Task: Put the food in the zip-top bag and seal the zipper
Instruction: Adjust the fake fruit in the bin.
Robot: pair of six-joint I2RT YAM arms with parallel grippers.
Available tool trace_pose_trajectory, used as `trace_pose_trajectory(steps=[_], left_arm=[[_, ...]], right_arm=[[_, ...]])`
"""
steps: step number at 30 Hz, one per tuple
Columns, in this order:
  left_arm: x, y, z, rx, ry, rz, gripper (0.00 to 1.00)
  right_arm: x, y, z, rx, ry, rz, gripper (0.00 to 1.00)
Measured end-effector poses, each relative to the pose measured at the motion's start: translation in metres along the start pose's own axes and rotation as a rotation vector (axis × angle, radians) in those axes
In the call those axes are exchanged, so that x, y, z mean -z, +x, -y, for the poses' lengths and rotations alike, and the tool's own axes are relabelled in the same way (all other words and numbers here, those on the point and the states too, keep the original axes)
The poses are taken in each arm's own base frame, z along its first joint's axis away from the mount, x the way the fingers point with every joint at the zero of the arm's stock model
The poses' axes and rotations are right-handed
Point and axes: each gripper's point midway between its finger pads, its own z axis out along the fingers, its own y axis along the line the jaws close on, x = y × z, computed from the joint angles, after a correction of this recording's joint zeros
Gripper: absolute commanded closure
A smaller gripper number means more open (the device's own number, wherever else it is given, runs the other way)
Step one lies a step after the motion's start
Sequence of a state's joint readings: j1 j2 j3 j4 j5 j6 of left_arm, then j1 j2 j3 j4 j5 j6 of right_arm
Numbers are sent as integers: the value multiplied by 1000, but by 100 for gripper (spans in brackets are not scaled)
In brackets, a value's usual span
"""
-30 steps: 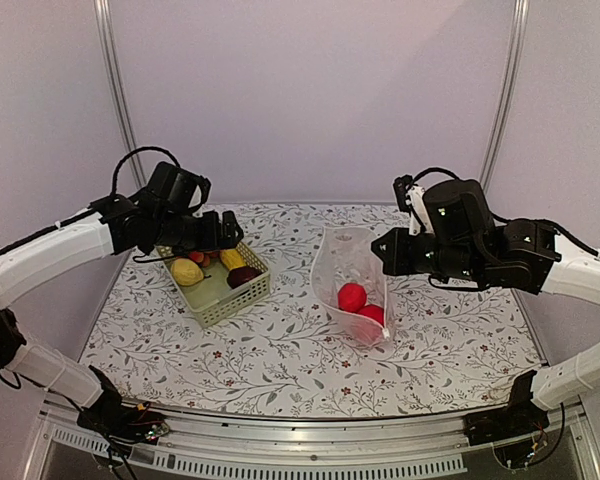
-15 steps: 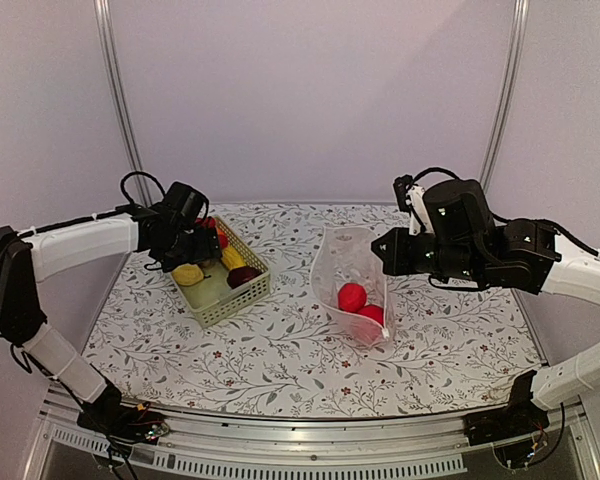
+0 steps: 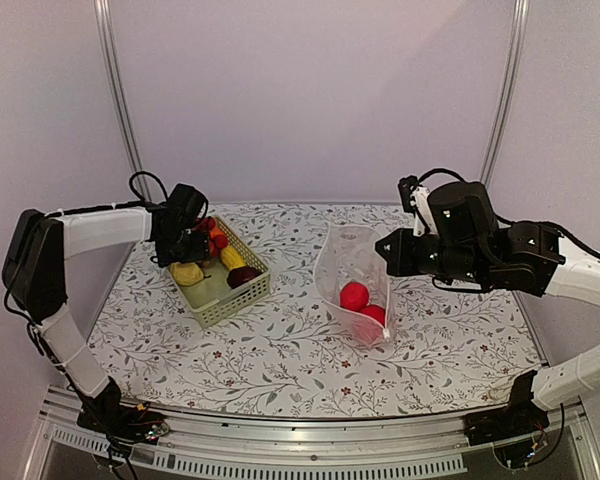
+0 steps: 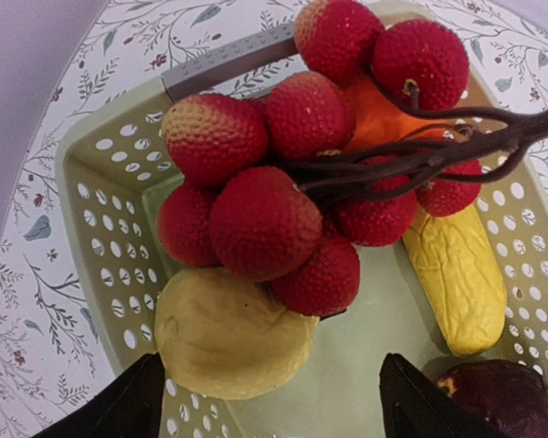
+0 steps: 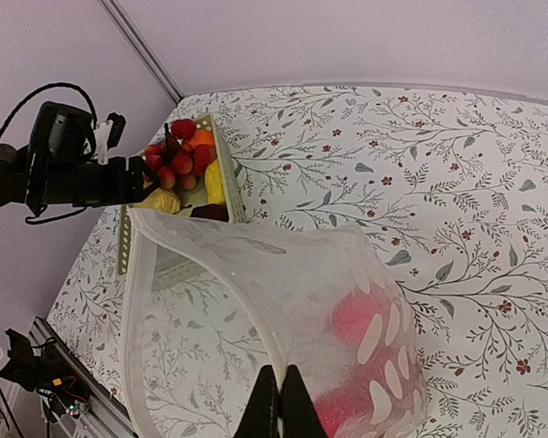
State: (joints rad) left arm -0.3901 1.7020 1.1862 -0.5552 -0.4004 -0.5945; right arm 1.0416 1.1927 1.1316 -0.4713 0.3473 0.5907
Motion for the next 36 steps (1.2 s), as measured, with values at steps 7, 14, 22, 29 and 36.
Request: trace_pose_trajectory(steps=[7, 14, 22, 29, 36], left_arm=[[-18, 6, 1, -55, -20, -30, 25], [-19, 6, 9, -60, 23, -41, 28], [-7, 21, 41, -126, 140, -56, 28], [21, 49, 71, -205, 237, -71, 27], [47, 39, 65, -200, 253, -27, 18]], right_arm=[[1, -1, 0, -1, 2, 3, 100], [1, -1, 1, -1, 7, 7, 100], [-2, 0, 1, 2, 10, 2, 100], [-7, 3, 1, 7, 18, -10, 100], [-11, 5, -1, 13, 15, -22, 100]])
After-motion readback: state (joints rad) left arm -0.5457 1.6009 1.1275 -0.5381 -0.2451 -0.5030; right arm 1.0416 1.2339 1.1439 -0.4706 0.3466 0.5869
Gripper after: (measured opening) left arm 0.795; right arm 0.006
